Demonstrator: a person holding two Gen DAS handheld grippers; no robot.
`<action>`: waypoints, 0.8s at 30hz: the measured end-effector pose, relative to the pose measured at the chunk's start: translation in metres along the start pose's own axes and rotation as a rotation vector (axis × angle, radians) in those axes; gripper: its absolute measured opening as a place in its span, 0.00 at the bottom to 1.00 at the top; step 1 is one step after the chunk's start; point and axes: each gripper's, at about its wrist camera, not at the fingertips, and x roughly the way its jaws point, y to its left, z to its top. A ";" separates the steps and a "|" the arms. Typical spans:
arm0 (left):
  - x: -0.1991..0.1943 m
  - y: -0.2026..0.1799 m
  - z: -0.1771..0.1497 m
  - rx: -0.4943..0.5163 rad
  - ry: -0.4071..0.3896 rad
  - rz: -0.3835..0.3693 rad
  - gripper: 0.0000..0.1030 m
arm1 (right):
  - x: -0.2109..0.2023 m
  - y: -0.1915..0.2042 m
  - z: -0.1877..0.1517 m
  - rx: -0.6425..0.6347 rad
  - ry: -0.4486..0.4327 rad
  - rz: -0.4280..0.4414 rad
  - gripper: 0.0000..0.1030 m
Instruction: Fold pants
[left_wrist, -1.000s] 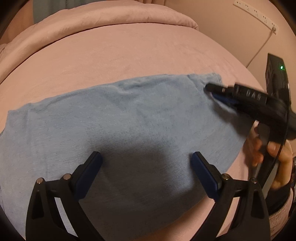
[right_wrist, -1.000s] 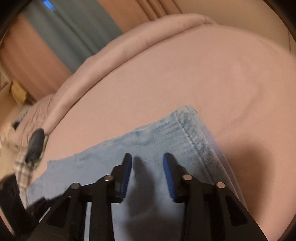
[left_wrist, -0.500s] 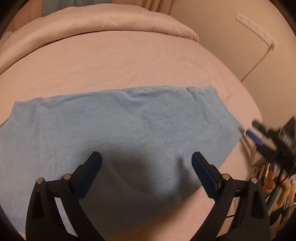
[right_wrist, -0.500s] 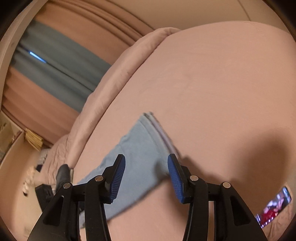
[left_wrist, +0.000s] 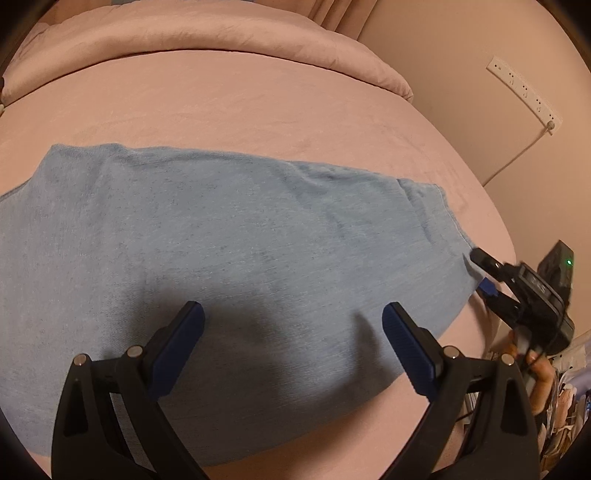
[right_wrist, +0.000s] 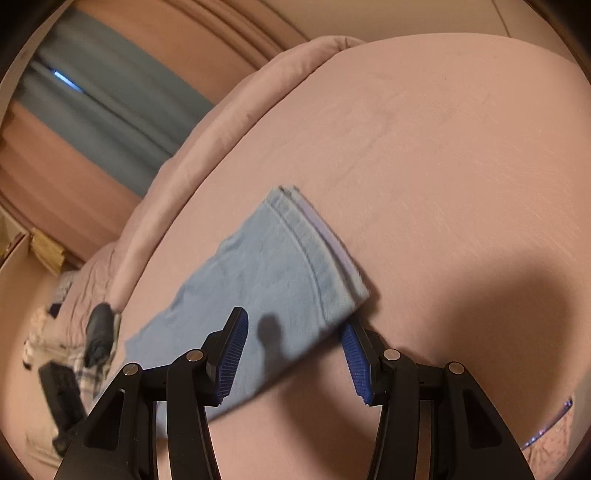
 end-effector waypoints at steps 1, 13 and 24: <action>0.000 0.001 0.000 -0.001 0.000 -0.004 0.94 | 0.002 0.001 0.002 0.004 -0.014 -0.005 0.50; -0.006 0.021 0.001 -0.084 -0.012 -0.097 0.94 | 0.000 0.018 0.004 -0.071 -0.119 -0.037 0.13; -0.030 0.037 0.009 -0.250 -0.071 -0.320 0.94 | 0.005 0.126 -0.028 -0.473 -0.130 -0.024 0.13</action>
